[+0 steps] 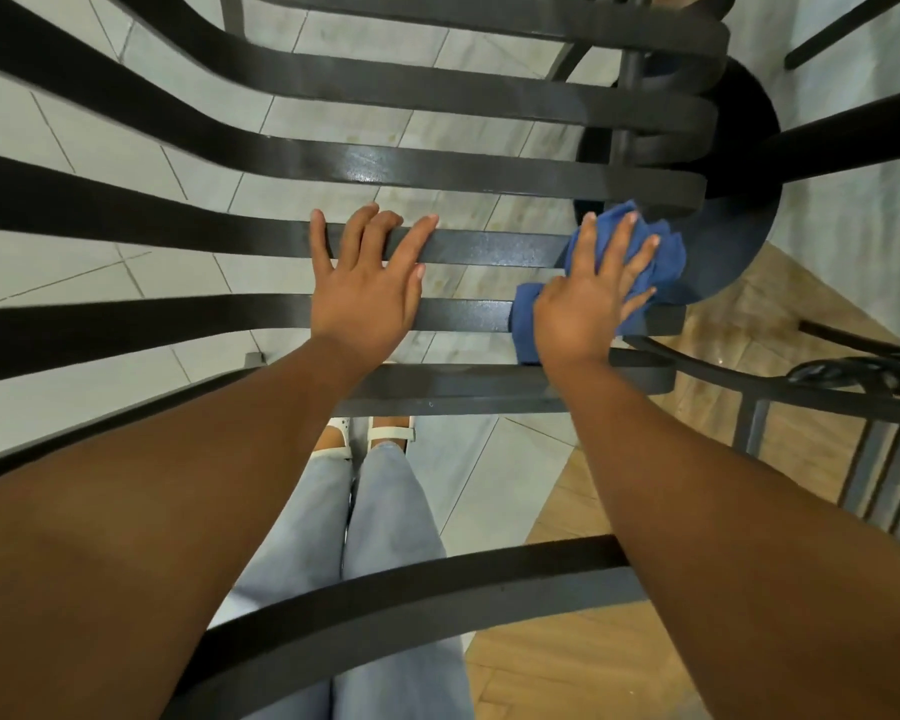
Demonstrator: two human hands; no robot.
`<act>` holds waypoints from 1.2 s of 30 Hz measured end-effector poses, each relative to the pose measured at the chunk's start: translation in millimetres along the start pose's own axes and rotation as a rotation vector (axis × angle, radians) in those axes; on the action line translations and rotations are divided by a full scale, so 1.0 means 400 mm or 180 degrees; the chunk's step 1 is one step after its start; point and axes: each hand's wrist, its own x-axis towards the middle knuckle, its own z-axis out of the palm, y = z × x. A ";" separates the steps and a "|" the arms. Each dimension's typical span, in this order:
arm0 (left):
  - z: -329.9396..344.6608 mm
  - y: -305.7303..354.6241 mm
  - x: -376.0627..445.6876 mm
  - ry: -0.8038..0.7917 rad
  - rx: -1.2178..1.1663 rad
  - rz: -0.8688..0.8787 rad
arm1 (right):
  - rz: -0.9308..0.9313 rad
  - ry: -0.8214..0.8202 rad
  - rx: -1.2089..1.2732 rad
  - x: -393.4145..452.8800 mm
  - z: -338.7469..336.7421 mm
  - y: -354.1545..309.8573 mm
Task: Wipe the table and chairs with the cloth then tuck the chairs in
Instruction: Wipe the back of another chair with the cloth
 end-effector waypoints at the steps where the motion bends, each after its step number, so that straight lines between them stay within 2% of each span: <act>1: -0.003 0.001 0.000 -0.0030 -0.0007 -0.0008 | -0.0041 -0.0126 -0.0068 -0.011 0.000 -0.022; 6: -0.025 0.001 0.002 -0.0250 -0.0090 0.0052 | -0.1169 -0.0787 -0.0586 -0.113 0.005 -0.118; 11: -0.052 -0.058 -0.013 -0.0366 -0.0538 0.0529 | -0.2586 -0.1337 -0.1060 -0.114 -0.019 -0.043; 14: -0.073 -0.092 -0.014 -0.0307 -0.1208 0.0443 | -0.2765 -0.1308 -0.1244 -0.120 -0.009 -0.046; 17: -0.083 -0.102 -0.013 -0.0452 -0.1862 -0.0002 | -0.3098 -0.1094 -0.1430 -0.149 0.029 -0.098; 19: -0.094 -0.103 -0.006 -0.0369 -0.2189 -0.0160 | -0.3337 -0.1036 -0.1410 -0.159 0.042 -0.145; 24: -0.132 -0.100 0.016 -0.0172 -0.2815 -0.0459 | -0.3822 -0.1319 -0.1395 -0.225 0.059 -0.314; 27: -0.129 -0.102 0.018 -0.0252 -0.2572 -0.0346 | -0.3716 -0.1300 -0.1319 -0.237 0.071 -0.339; 31: -0.097 -0.095 -0.006 -0.0419 -0.1484 0.0241 | -0.3505 -0.1201 -0.1322 -0.209 0.078 -0.299; 36: -0.060 -0.081 -0.062 -0.0216 -0.0789 0.0421 | -0.3362 -0.0425 -0.0774 -0.174 0.081 -0.164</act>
